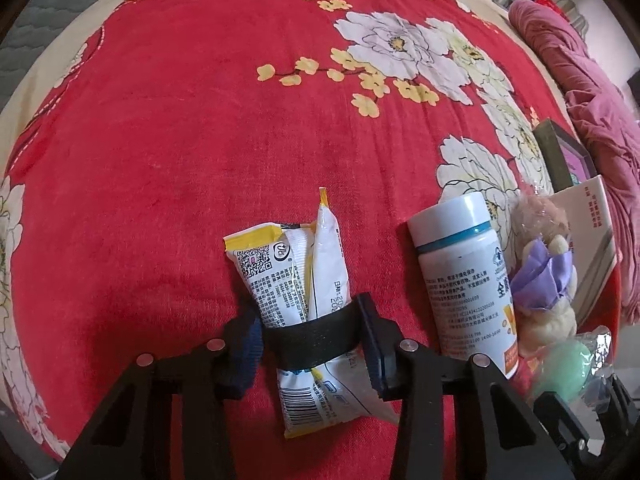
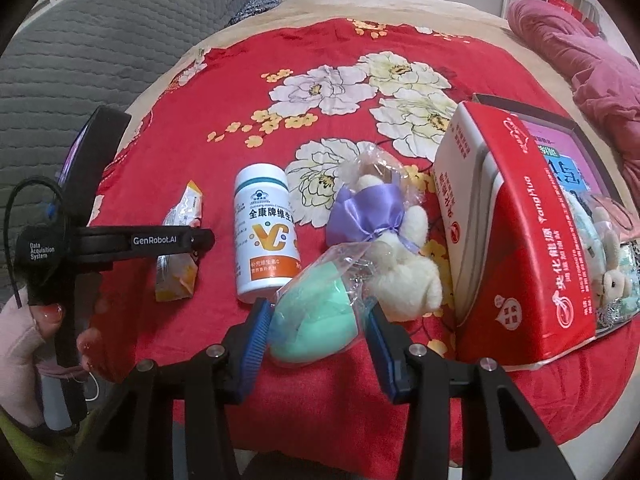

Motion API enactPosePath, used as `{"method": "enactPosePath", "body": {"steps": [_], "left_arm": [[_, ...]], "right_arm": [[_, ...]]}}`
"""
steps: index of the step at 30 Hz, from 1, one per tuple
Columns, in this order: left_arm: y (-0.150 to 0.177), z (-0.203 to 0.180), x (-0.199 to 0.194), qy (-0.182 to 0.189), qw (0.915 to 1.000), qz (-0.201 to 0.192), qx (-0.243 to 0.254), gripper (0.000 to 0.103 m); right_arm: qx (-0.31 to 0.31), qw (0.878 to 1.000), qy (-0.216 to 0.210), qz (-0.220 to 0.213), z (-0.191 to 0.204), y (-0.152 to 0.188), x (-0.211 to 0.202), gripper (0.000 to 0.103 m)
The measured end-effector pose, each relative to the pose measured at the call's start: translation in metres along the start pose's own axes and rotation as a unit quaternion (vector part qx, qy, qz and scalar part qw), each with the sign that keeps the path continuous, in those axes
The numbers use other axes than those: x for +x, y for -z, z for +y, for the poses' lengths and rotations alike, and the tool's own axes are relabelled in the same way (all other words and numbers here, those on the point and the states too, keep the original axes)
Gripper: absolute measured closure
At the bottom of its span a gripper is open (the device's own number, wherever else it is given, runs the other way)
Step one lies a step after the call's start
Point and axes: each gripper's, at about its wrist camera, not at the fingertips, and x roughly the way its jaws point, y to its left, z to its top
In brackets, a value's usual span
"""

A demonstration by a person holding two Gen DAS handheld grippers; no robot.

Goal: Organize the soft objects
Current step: 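Grasp the snack packet with the left gripper while the right gripper grasps the green sponge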

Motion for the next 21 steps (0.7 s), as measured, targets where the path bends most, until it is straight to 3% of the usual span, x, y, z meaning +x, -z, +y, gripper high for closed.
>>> {"method": "enactPosePath", "body": {"steps": [21], "left_arm": [[0.013, -0.039, -0.096, 0.026, 0.995, -0.083, 0.048, 0.059]], "right_arm": [[0.007, 0.998, -0.008, -0.06, -0.002, -0.009, -0.047, 0.059]]}}
